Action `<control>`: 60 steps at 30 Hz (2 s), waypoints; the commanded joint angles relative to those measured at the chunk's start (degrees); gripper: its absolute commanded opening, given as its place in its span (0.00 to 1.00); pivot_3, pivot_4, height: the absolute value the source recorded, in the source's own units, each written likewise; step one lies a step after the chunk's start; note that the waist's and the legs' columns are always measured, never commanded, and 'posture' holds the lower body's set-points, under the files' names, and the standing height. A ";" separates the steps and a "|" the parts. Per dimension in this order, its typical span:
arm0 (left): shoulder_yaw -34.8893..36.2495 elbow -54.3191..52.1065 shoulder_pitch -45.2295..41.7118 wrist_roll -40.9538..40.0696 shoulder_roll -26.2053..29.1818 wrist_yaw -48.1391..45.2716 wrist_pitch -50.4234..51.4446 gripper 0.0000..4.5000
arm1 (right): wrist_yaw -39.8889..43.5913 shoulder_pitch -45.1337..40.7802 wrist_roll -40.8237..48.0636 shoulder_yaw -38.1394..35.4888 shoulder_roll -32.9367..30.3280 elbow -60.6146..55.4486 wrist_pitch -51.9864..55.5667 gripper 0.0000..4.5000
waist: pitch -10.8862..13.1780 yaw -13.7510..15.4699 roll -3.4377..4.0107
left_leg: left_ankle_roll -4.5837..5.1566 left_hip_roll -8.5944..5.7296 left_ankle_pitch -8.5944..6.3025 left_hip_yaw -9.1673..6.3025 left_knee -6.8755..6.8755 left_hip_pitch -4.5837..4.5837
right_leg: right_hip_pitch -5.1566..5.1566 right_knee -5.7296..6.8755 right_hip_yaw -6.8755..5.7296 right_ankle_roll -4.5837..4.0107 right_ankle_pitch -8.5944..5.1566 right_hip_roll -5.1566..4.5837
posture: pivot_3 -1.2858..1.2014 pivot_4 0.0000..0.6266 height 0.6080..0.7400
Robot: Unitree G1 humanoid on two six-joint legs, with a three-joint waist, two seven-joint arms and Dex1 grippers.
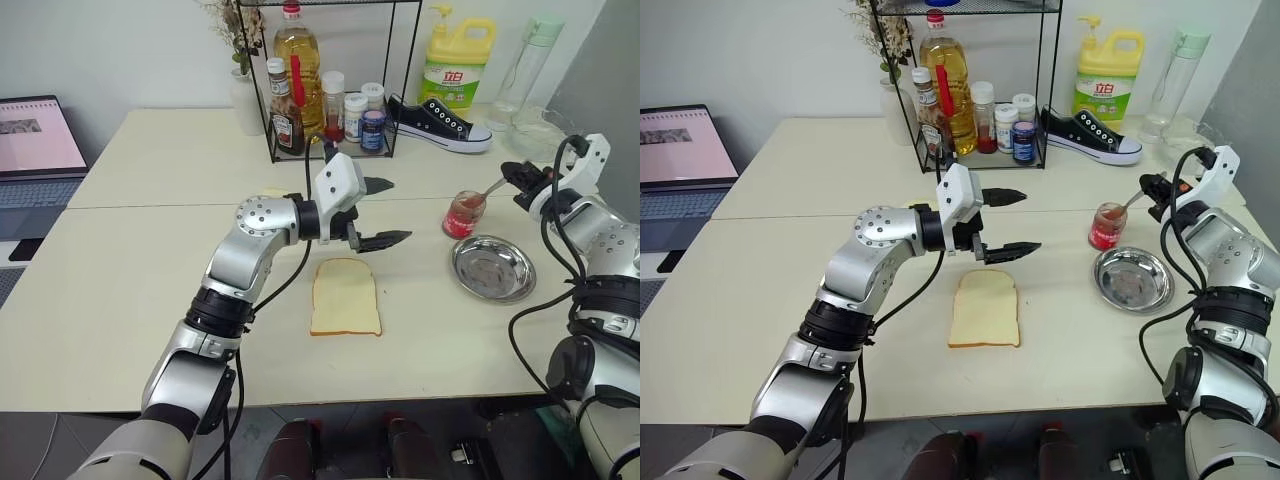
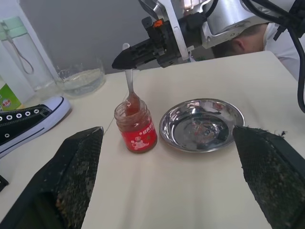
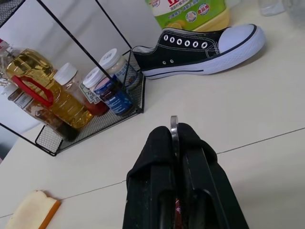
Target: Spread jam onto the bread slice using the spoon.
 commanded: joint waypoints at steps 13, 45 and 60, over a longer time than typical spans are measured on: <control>1.36 1.57 -2.33 0.35 0.64 -0.58 -2.64 1.00 | -8.79 -3.01 10.86 -12.55 1.14 -1.76 1.32 0.00 | 0.00 0.03 0.00 | 0.00 0.02 0.00 0.01 -0.01 0.00 | 0.00 0.00 0.01 0.00 0.00 0.00 | 0.52 0.24 1.00; 19.28 -43.88 47.05 -13.24 20.89 7.07 17.18 1.00 | -15.06 14.78 30.11 18.92 13.50 -48.38 17.35 0.00 | -0.02 0.07 0.09 | 0.02 0.06 -0.01 -0.16 -0.07 0.02 | 0.01 -0.01 0.04 -0.02 -0.01 -0.03 | 0.52 0.24 1.00; 26.29 -46.63 59.68 -15.19 23.01 8.69 15.55 1.00 | 7.16 21.07 -0.34 43.77 11.22 -41.87 -3.77 0.00 | -0.05 0.19 0.04 | 0.01 0.04 -0.02 -0.22 -0.08 0.08 | 0.03 -0.04 -0.09 -0.05 -0.02 -0.01 | 0.52 0.24 1.00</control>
